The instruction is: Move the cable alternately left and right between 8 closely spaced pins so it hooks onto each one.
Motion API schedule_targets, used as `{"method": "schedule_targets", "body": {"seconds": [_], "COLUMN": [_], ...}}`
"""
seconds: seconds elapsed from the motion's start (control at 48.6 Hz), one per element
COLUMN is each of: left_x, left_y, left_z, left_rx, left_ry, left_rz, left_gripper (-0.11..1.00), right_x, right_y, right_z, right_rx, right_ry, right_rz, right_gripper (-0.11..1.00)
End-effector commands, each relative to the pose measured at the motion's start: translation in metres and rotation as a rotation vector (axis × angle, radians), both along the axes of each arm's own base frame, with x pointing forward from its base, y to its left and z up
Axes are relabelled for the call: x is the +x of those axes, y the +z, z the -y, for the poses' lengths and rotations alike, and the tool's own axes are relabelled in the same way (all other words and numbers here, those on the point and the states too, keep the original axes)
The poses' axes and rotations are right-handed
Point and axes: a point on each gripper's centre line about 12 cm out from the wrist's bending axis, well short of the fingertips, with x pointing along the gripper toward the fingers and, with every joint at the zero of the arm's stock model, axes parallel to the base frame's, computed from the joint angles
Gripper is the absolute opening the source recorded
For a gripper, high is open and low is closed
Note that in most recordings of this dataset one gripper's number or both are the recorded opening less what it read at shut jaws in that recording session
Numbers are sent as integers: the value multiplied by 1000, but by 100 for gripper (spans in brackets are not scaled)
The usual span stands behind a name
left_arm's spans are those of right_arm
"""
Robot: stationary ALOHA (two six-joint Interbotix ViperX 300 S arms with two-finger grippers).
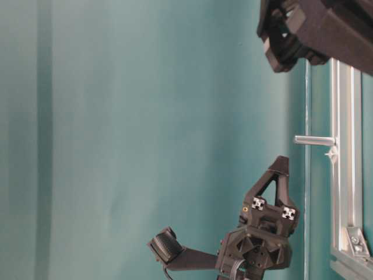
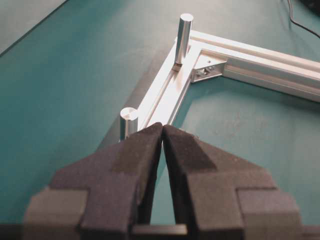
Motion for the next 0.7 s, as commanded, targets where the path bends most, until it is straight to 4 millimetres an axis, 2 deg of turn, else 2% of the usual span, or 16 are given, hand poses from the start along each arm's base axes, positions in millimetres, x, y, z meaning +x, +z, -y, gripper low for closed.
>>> {"method": "schedule_targets", "body": {"seconds": [0.0,0.041,0.103,0.144,0.37,0.679], "left_x": [4,2,-1,-4,-26,-70], "left_y": [29,32,37,40,61,74], "left_z": [6,7,8,9,21,46], "left_rx": [55,56,60,60,46,38], "left_ry": [-49,-52,-59,-62,-92,-134], "left_rz": [42,24,-11,-35,-112,-113], "left_gripper": [15,12,1,0,0,0], "right_x": [3,3,5,6,14,21], "right_y": [12,12,12,14,24,25], "right_z": [-2,-2,-3,-3,-8,-24], "right_rx": [10,8,2,-2,-45,-120], "right_ry": [6,4,3,2,1,-12], "right_rz": [32,26,14,7,-81,-369], "right_gripper": [19,17,4,0,0,0]}}
